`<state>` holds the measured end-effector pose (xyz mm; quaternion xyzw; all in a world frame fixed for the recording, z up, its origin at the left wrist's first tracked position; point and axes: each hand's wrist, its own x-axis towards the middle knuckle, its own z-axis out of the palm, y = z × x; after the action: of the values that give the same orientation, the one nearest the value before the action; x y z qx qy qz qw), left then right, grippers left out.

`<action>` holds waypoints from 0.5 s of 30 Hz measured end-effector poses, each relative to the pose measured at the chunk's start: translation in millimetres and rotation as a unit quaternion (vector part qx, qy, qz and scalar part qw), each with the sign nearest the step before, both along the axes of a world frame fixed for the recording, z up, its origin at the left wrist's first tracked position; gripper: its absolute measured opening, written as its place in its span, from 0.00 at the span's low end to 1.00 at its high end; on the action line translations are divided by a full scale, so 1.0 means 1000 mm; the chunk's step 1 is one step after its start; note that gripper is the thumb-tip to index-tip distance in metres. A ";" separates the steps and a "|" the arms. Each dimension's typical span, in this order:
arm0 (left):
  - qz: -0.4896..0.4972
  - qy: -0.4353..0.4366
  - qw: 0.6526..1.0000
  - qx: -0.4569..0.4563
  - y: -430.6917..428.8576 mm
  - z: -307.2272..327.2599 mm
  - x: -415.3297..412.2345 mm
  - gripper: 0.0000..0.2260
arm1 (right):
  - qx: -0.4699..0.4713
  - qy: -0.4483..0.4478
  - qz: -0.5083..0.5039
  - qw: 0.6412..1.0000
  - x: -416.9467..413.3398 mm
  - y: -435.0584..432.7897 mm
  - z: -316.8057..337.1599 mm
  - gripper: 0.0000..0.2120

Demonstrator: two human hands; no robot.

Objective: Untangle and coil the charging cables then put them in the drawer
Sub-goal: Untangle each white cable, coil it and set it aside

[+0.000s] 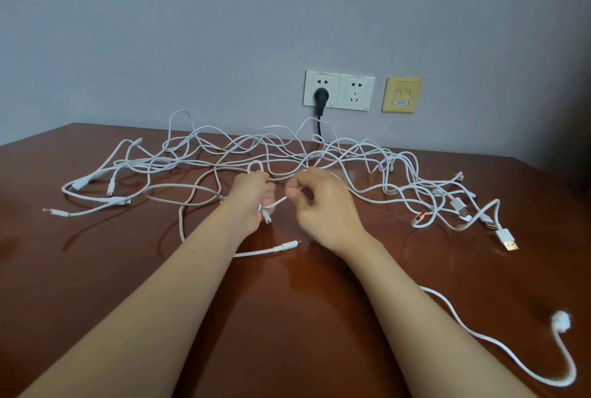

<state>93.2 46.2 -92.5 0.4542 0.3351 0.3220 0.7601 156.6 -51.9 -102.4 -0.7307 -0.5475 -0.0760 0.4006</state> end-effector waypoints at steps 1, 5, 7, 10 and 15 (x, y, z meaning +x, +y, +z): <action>-0.013 0.028 0.999 0.016 -0.003 0.000 0.001 0.14 | 0.000 0.000 0.007 1.000 0.000 0.000 0.000 0.06; -0.122 0.072 0.990 0.026 -0.009 -0.001 -0.002 0.15 | 0.009 0.031 0.030 0.999 -0.001 0.000 0.001 0.04; -0.187 0.055 0.981 0.007 -0.008 0.001 -0.003 0.16 | 0.039 0.074 0.015 0.996 0.000 0.002 0.001 0.03; -0.253 0.062 0.966 -0.001 -0.010 0.004 -0.002 0.17 | 0.085 0.149 0.003 0.985 0.002 0.004 0.002 0.06; -0.339 0.062 0.939 -0.016 -0.014 0.004 -0.001 0.24 | 0.133 0.196 -0.027 0.971 0.010 0.003 0.005 0.07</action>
<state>92.4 32.6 -88.4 0.5477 0.2124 0.0111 0.8092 167.0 -48.5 -97.6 -0.6861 -0.4233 -0.0146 0.5915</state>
